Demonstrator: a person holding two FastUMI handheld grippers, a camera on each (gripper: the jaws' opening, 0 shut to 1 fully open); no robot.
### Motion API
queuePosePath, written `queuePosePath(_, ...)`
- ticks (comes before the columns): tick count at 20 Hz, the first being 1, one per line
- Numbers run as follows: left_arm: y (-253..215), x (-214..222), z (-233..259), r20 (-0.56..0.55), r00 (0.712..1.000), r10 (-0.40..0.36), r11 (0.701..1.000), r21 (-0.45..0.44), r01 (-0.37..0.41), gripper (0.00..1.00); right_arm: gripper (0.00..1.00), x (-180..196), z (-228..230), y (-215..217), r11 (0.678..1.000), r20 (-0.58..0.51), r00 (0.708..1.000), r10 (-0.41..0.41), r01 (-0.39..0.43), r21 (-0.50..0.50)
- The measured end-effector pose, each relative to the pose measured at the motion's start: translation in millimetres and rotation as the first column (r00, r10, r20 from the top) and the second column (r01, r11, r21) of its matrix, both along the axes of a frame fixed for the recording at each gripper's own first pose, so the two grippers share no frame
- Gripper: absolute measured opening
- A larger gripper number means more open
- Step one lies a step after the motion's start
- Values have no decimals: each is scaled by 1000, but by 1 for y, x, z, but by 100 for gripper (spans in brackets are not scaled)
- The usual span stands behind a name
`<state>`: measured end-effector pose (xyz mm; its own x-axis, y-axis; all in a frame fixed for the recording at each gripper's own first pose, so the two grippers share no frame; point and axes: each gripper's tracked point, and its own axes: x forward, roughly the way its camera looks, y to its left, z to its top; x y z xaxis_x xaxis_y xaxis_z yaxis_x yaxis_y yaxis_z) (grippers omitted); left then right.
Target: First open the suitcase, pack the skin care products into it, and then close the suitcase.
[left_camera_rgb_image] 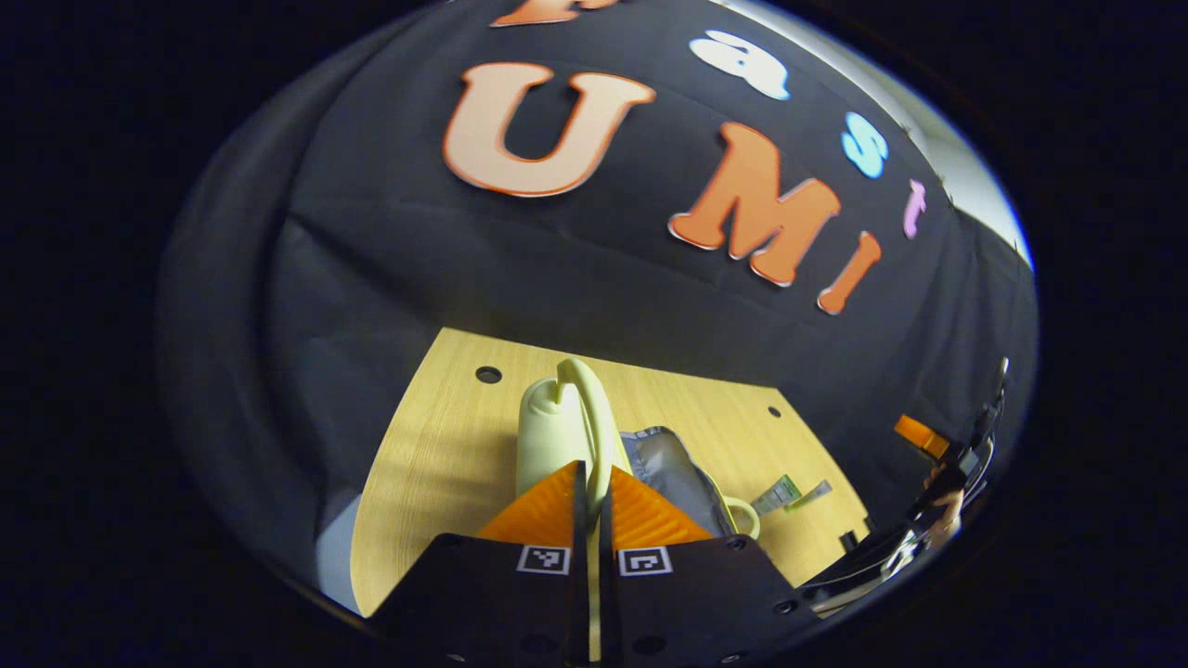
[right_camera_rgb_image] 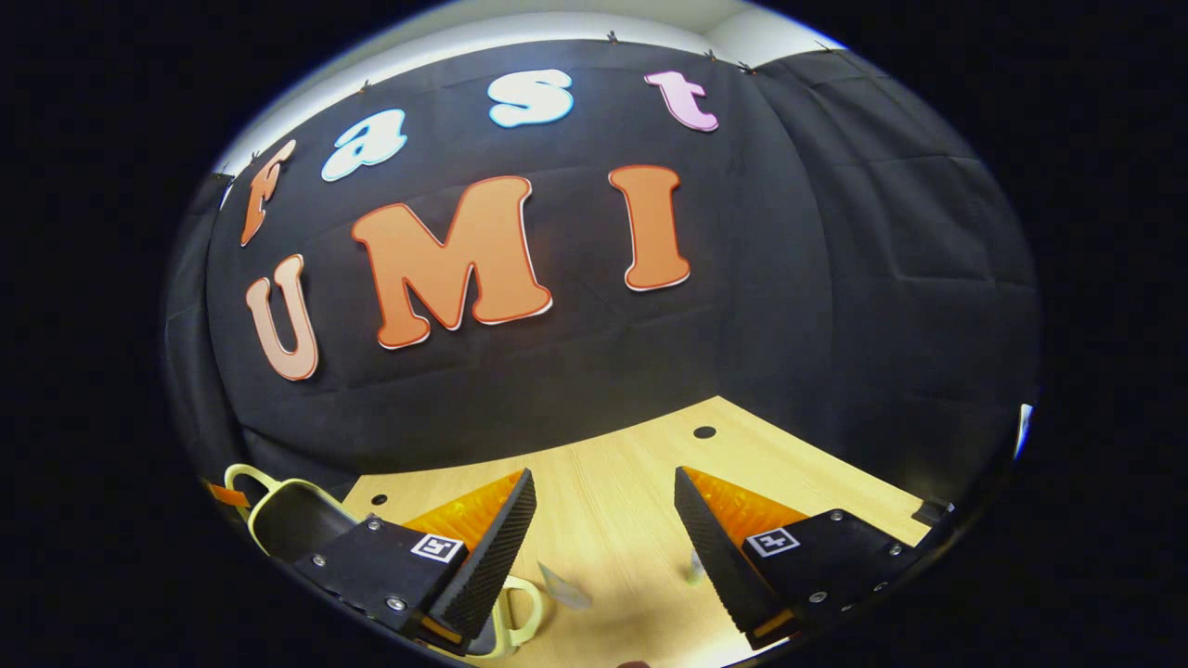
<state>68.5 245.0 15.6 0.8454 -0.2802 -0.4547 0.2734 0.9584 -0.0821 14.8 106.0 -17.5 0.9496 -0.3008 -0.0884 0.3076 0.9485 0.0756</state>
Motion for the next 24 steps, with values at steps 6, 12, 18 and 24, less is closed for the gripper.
queuePosePath(6,129,22,-69,-122,974,191,980,-40,-197,4,95,-9,-6,48,999,-16,1000,20,-21,-43)
queuePosePath(12,188,32,-136,-215,942,257,964,-19,-267,5,95,-5,-10,62,997,-46,998,32,-35,-65)
queuePosePath(18,215,27,-183,-277,920,276,961,50,-273,5,95,-3,-15,60,996,-74,997,35,-41,-85)
queuePosePath(24,229,31,-193,-284,900,332,943,101,-317,15,95,-6,-23,49,993,-89,996,17,-27,-111)
